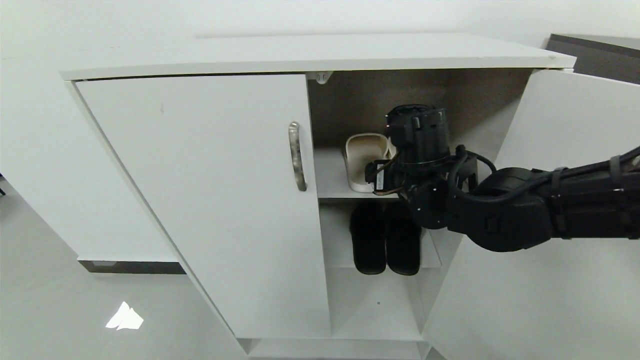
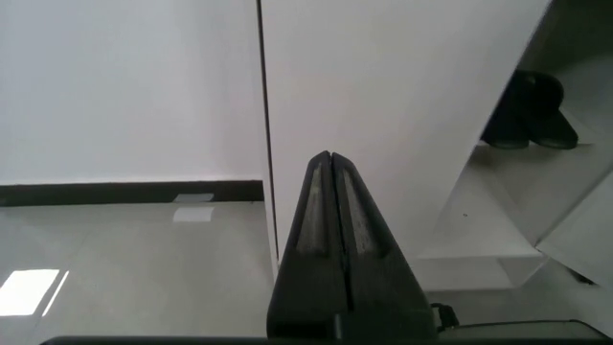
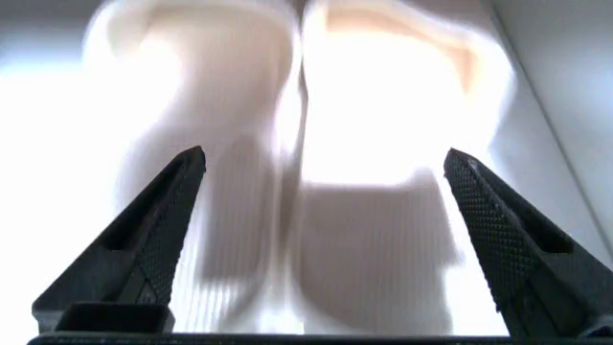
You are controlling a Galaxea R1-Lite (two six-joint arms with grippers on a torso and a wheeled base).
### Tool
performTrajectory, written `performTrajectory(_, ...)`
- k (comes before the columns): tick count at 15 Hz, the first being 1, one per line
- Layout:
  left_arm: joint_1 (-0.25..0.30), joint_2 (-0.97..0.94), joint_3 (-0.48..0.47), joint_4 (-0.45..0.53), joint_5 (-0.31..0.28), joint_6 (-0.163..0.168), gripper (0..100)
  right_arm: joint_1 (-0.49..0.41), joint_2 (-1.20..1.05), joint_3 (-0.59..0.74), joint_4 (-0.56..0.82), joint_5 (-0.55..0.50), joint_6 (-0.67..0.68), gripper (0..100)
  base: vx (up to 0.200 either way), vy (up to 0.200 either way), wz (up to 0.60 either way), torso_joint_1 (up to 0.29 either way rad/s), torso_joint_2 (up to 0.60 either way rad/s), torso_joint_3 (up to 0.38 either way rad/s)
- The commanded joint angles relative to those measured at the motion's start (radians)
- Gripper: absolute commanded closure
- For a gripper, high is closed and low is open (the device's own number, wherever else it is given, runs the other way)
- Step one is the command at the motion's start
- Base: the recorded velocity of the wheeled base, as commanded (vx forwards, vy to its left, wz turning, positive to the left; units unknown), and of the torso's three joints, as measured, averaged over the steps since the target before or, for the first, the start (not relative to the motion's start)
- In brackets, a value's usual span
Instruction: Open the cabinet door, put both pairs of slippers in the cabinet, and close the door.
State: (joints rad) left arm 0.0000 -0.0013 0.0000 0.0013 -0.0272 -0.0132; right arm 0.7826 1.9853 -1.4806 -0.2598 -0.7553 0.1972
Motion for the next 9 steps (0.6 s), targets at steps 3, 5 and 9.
performTrajectory(3,0.000,0.001,0.000,0.000,0.000,-0.001,100,0.034,-0.097,0.083,0.001,0.054,0.019,0,-0.200,0.000,0.00,0.004,0.00,-0.001)
performTrajectory(5,0.000,0.001,0.000,0.000,0.000,-0.001,100,0.053,-0.135,0.134,0.001,0.063,0.044,0,-0.200,0.000,0.00,0.000,0.00,0.000)
performTrajectory(9,0.000,0.001,0.000,0.000,0.000,0.001,100,0.101,-0.238,0.283,-0.052,0.119,0.048,100,-0.200,0.000,0.00,0.001,0.00,0.004)
